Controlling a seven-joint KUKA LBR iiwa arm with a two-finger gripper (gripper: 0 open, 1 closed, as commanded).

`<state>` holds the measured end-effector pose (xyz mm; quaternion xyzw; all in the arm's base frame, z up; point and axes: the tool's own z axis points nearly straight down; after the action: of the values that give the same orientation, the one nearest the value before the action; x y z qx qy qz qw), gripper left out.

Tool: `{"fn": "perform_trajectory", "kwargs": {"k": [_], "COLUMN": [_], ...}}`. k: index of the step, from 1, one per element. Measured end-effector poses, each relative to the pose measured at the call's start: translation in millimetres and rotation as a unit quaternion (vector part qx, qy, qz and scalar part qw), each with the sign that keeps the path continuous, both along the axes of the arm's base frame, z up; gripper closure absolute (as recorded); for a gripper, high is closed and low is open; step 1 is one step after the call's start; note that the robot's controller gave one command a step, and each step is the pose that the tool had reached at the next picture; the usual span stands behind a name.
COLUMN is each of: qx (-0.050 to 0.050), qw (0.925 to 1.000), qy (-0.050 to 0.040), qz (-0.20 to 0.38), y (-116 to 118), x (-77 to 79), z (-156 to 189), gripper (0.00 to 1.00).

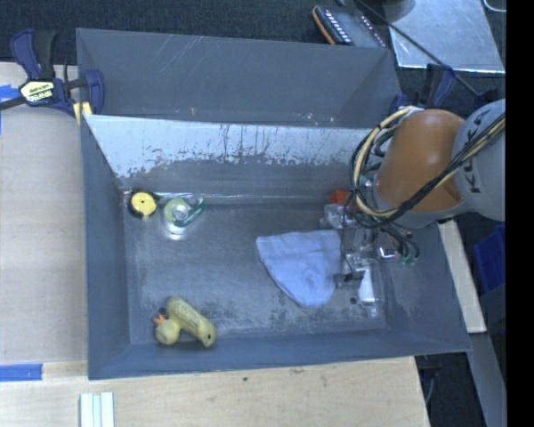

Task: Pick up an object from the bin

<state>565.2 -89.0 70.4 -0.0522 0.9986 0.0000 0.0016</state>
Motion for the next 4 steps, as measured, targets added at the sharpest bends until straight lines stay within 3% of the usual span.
{"fn": "perform_trajectory", "kwargs": {"k": [1, 2, 3, 4], "qx": [-0.001, -0.001, 0.0, 0.0], "qw": [0.9941, 0.9942, 0.9931, 0.9904], "qy": [-0.0027, -0.0027, -0.0086, -0.0057], "qz": [-0.108, -0.108, -0.117, -0.138], "y": [19.3, 19.3, 23.8, 20.8], "x": [2.1, 2.1, 7.6, 15.7], "z": [0.6, 0.6, 89.4, 89.0], "gripper": [1.0, 1.0, 1.0, 1.0]}}
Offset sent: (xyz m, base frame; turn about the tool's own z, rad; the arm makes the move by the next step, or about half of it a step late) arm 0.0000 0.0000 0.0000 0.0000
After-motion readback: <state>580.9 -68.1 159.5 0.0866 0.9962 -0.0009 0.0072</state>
